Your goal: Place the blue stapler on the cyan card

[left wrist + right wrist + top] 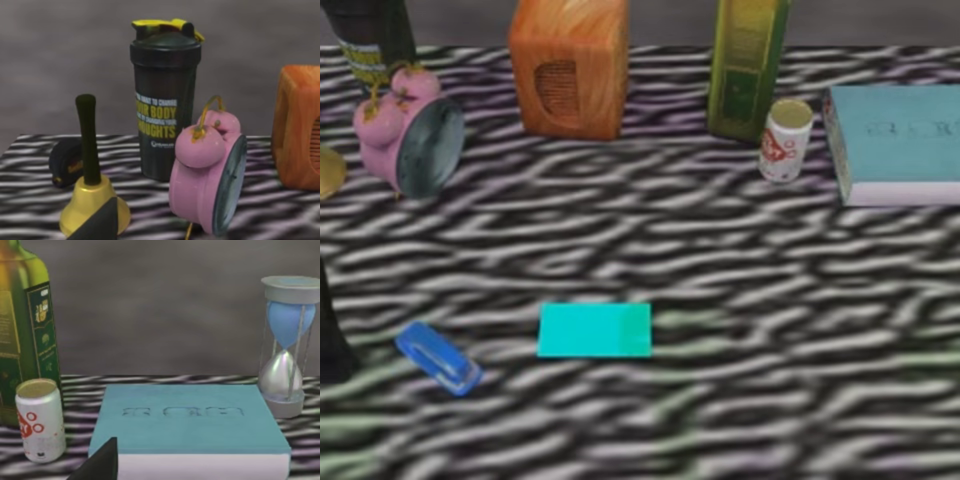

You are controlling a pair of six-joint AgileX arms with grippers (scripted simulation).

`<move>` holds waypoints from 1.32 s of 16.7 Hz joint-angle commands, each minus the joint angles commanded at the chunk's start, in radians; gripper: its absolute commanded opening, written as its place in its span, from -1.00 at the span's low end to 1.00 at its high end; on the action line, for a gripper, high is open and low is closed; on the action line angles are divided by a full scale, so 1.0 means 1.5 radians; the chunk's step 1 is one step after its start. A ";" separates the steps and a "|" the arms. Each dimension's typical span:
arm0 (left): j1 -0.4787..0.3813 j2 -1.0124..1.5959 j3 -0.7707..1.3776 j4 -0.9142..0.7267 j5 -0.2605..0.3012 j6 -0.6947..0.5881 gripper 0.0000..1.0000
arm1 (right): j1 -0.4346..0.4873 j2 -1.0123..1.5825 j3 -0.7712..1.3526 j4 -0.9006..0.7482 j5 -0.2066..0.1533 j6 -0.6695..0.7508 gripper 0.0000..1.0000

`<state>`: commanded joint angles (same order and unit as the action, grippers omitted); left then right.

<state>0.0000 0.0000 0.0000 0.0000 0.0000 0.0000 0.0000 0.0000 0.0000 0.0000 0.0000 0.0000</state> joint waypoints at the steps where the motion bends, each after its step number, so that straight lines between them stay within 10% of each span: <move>1: 0.000 0.000 0.000 0.000 0.000 0.000 1.00 | 0.000 0.000 0.000 0.000 0.000 0.000 1.00; 7: -0.020 0.106 0.097 -0.083 0.001 -0.091 1.00 | 0.000 0.000 0.000 0.000 0.000 0.000 1.00; 22: -0.141 0.979 0.689 -0.635 -0.003 -0.661 1.00 | 0.000 0.000 0.000 0.000 0.000 0.000 1.00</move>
<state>-0.2108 1.4684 1.0334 -0.9531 -0.0047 -0.9919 0.0000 0.0000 0.0000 0.0000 0.0000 0.0000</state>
